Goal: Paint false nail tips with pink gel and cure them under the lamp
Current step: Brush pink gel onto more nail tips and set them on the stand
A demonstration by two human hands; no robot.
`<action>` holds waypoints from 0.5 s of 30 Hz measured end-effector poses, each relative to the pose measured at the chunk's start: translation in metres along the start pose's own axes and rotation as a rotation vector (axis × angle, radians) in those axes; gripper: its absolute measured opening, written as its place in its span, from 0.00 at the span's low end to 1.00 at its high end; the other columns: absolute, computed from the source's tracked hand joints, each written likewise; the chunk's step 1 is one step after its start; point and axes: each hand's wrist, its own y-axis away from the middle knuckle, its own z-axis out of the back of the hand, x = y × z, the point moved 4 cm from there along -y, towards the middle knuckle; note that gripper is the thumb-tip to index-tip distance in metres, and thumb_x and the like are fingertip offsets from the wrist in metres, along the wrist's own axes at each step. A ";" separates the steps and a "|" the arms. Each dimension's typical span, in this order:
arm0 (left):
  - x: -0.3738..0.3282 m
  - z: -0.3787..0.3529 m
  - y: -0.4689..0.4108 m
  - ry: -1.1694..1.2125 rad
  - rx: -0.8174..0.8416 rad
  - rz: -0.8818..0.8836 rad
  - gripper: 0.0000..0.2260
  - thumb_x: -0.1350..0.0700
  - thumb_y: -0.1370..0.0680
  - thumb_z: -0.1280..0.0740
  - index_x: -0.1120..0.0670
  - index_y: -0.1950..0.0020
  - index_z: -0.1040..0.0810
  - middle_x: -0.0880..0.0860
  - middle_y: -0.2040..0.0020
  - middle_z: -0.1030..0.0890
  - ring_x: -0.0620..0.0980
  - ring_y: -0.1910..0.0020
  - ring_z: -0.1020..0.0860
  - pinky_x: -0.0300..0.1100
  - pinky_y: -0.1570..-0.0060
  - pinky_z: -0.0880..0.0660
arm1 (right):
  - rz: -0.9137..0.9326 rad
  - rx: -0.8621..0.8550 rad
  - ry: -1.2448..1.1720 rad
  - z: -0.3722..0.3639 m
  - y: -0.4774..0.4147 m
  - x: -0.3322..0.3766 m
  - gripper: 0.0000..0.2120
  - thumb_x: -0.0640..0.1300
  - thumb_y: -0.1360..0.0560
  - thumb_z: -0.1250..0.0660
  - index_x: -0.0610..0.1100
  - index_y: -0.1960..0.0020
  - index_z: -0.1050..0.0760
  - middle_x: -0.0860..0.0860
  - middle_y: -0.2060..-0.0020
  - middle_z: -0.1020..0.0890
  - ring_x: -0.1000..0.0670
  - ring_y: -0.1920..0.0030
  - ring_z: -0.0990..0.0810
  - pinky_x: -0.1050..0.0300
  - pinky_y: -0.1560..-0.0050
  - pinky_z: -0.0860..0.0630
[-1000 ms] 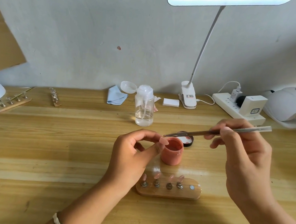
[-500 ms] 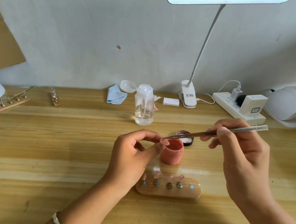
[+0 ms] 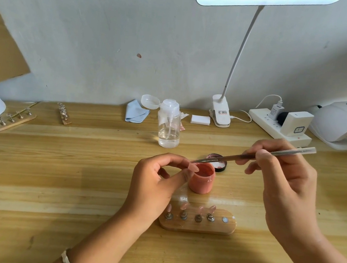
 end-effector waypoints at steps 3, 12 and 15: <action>0.000 0.000 0.000 0.000 0.004 -0.001 0.05 0.54 0.28 0.23 0.45 0.57 0.14 0.45 0.56 0.14 0.54 0.73 0.28 0.34 0.78 0.32 | 0.005 0.026 0.001 -0.001 0.001 0.000 0.06 0.44 0.25 0.37 0.46 0.58 0.22 0.52 0.64 0.17 0.52 0.63 0.19 0.62 0.62 0.25; -0.001 -0.001 0.000 0.006 -0.003 0.002 0.06 0.58 0.27 0.23 0.47 0.57 0.14 0.45 0.56 0.14 0.57 0.72 0.28 0.32 0.79 0.32 | 0.016 -0.043 0.000 0.004 -0.002 0.001 0.06 0.44 0.27 0.38 0.49 0.60 0.23 0.53 0.65 0.18 0.52 0.63 0.19 0.63 0.61 0.25; 0.001 0.000 -0.001 -0.002 -0.007 0.013 0.05 0.57 0.28 0.23 0.47 0.57 0.14 0.46 0.57 0.14 0.63 0.70 0.26 0.34 0.78 0.32 | 0.034 0.021 0.018 0.000 0.001 0.001 0.06 0.44 0.24 0.37 0.48 0.57 0.22 0.54 0.62 0.17 0.51 0.61 0.18 0.62 0.60 0.24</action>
